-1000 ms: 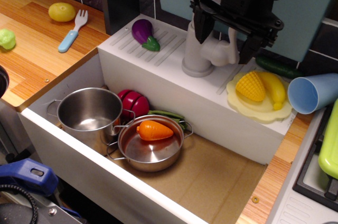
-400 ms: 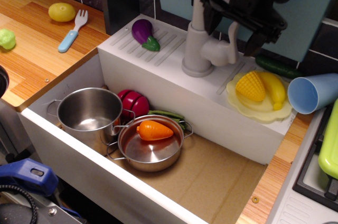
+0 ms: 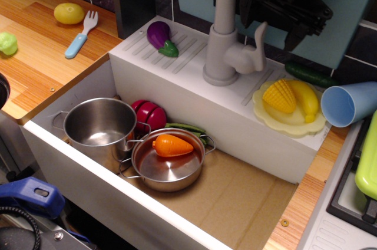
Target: Turn lever vertical to front
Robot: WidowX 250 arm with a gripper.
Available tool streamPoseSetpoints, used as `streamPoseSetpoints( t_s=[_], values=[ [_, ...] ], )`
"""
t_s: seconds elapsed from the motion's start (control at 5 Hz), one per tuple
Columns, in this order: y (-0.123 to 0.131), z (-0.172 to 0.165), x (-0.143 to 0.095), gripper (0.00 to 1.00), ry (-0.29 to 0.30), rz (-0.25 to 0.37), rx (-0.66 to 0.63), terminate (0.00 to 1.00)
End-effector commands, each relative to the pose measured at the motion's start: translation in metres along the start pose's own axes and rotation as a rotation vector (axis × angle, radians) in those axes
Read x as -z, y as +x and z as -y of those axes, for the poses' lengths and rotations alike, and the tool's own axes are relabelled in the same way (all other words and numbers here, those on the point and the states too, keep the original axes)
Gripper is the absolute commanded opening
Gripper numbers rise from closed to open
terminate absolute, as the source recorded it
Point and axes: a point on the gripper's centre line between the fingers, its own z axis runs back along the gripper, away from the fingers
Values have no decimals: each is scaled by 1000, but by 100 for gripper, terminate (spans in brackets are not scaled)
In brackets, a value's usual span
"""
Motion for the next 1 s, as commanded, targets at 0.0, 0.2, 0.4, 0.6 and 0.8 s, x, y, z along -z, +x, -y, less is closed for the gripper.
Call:
streamPoseSetpoints(
  t_s=[0.0, 0.2, 0.4, 0.6, 0.8],
  values=[
    [11, -4, -7, 0, -2, 51, -22, 0],
    [8, -4, -6, 0, -6, 36, -31, 0],
    [1, 0, -7, 0, 5, 30, -51, 0],
    [-15, 7, -6, 0, 3, 21, -79, 0],
    [-33, 14, -1, 0, -15, 15, -118, 0]
  ],
)
